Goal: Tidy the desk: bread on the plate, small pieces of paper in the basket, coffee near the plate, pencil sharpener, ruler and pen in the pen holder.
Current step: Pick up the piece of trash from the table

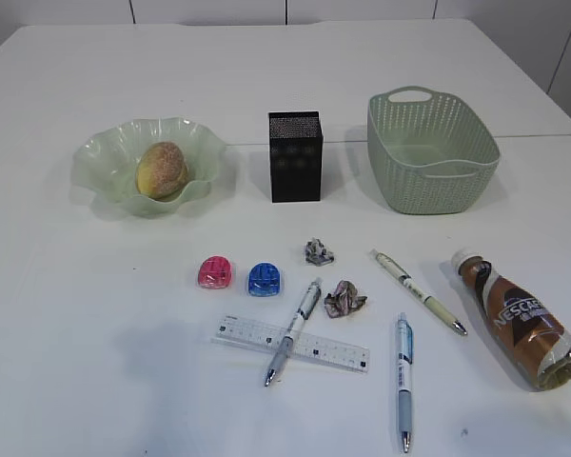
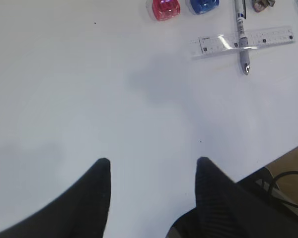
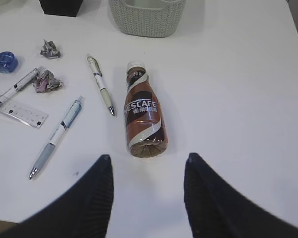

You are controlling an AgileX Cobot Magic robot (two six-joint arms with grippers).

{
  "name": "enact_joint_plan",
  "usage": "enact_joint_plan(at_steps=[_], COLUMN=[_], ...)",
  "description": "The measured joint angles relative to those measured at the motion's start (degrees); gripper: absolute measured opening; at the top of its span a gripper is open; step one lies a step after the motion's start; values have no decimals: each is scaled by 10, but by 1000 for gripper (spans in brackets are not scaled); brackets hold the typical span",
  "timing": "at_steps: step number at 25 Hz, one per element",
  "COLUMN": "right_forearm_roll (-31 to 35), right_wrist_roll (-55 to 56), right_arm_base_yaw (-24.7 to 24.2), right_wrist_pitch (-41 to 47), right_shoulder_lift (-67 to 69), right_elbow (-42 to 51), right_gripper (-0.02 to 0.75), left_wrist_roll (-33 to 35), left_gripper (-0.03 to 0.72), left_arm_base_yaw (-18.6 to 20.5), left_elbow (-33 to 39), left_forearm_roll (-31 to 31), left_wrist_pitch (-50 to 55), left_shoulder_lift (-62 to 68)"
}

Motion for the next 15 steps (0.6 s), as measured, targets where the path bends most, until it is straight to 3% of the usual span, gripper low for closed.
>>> enact_joint_plan(at_steps=[8,15], right_forearm_roll=[24,104], right_wrist_roll=[-12,-111], right_arm_base_yaw=[0,0], right_wrist_pitch=[-11,16], right_shoulder_lift=[155,320], right_elbow=[-55,-148], right_gripper=[377,377], left_wrist_roll=[0,0], left_gripper=[384,384], left_arm_base_yaw=[0,0], left_elbow=[9,9], left_forearm_roll=[12,21], left_wrist_pitch=[-26,-40], left_shoulder_lift=[1,1])
